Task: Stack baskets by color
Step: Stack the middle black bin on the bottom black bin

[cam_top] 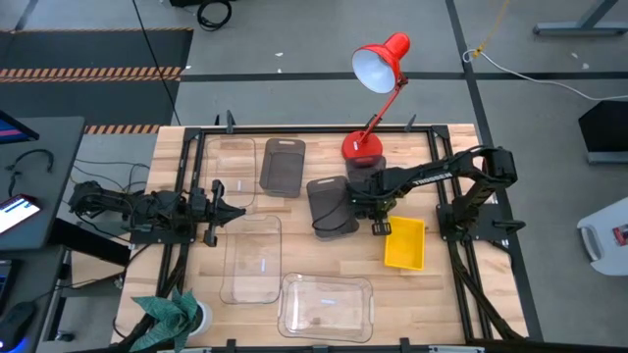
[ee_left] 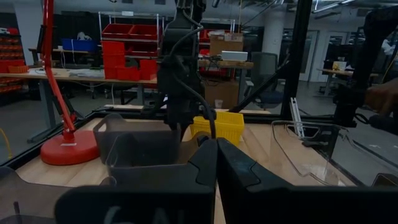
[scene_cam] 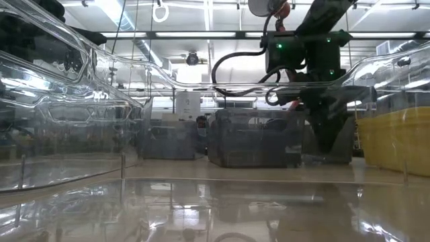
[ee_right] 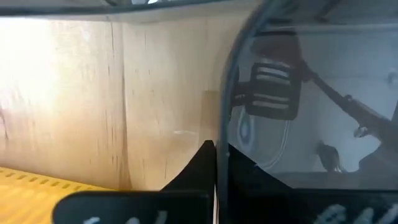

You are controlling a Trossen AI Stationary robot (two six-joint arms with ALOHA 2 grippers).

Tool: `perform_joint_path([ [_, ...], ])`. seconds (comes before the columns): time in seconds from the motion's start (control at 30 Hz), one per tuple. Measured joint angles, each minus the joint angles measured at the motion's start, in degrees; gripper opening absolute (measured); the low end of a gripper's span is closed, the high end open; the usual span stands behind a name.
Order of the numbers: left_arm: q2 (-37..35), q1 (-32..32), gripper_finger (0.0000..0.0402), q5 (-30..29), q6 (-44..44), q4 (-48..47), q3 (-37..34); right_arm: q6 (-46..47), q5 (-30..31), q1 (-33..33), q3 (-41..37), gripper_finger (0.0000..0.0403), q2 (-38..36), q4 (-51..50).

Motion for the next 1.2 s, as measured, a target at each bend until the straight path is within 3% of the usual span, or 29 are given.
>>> perform_joint_path([
  [0.3,0.0,0.0,0.0009,0.0,0.0,0.0,0.0,5.0,1.5,0.6,7.5,0.0007,-0.1,-12.7],
  [0.63,0.0,0.0,0.0009,0.0,0.0,0.0,0.0,10.7,10.1,5.7,21.6,0.0006,-0.2,-26.1],
  [1.03,0.0,0.0,0.0009,0.0,0.0,0.0,0.0,15.0,10.1,14.6,27.8,0.0004,0.0,-20.3],
  [1.2,0.0,0.0,0.0009,0.0,0.0,0.0,0.0,14.2,8.8,15.8,31.5,0.0004,4.9,-19.2],
])
